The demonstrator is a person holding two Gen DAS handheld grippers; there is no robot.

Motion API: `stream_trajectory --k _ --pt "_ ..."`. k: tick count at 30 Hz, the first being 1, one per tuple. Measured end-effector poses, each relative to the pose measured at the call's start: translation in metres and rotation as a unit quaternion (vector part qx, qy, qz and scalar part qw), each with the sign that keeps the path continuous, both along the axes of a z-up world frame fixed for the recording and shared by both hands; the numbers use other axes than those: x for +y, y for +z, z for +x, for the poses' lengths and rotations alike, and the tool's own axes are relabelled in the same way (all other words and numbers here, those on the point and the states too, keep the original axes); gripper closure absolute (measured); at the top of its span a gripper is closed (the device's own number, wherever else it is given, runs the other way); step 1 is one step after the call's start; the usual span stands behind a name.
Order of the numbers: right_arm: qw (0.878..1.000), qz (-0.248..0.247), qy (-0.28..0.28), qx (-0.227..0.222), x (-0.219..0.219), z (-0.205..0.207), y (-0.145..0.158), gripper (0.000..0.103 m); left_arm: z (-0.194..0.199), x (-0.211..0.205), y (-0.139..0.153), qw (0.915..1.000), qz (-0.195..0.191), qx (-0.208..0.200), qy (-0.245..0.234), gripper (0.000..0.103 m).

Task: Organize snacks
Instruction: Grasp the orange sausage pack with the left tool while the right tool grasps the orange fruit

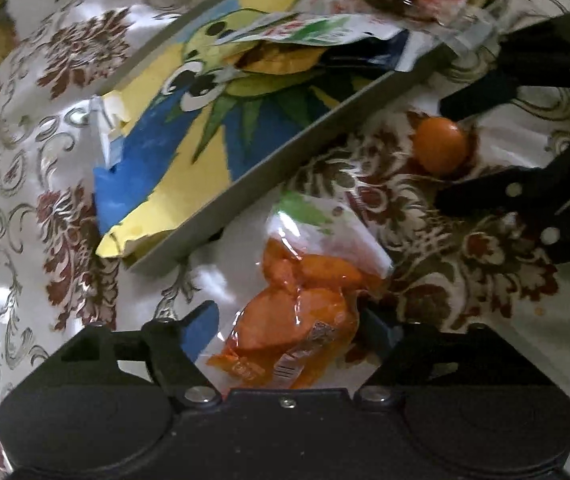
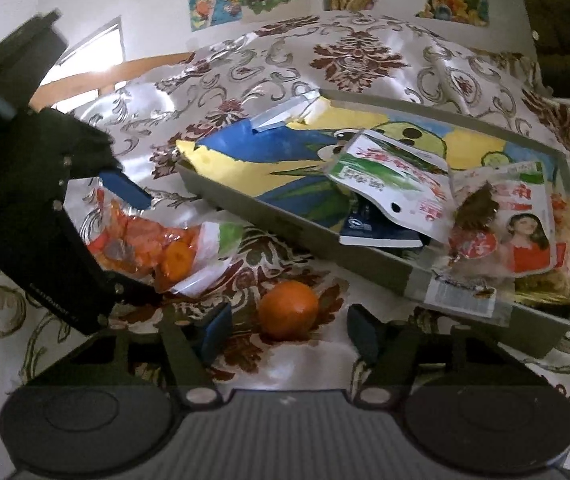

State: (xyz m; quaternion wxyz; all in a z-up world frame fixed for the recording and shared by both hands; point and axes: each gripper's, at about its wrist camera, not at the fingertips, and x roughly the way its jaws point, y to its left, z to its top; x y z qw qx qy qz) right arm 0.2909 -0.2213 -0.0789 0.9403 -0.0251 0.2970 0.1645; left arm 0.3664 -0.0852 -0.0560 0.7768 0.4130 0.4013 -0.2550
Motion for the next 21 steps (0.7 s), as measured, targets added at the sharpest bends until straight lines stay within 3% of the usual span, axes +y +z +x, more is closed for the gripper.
stream_trajectory --k 7,13,16,21 --pt "1.0 -0.002 0.008 0.005 0.004 0.005 -0.002 0.046 -0.008 -0.012 -0.002 0.9996 0.025 0.0 -0.012 0.044" --pt "1.0 -0.001 0.009 0.008 0.005 0.007 -0.003 0.056 -0.009 -0.013 0.001 0.9998 0.016 0.004 0.006 0.045" --pt "1.0 0.007 -0.002 0.011 0.002 0.009 -0.004 0.067 -0.008 -0.01 0.003 0.9997 0.003 0.007 0.024 0.046" --pt "1.0 0.014 -0.005 0.009 -0.001 0.009 -0.003 0.068 -0.011 -0.007 0.009 0.9943 -0.025 -0.013 0.103 0.047"
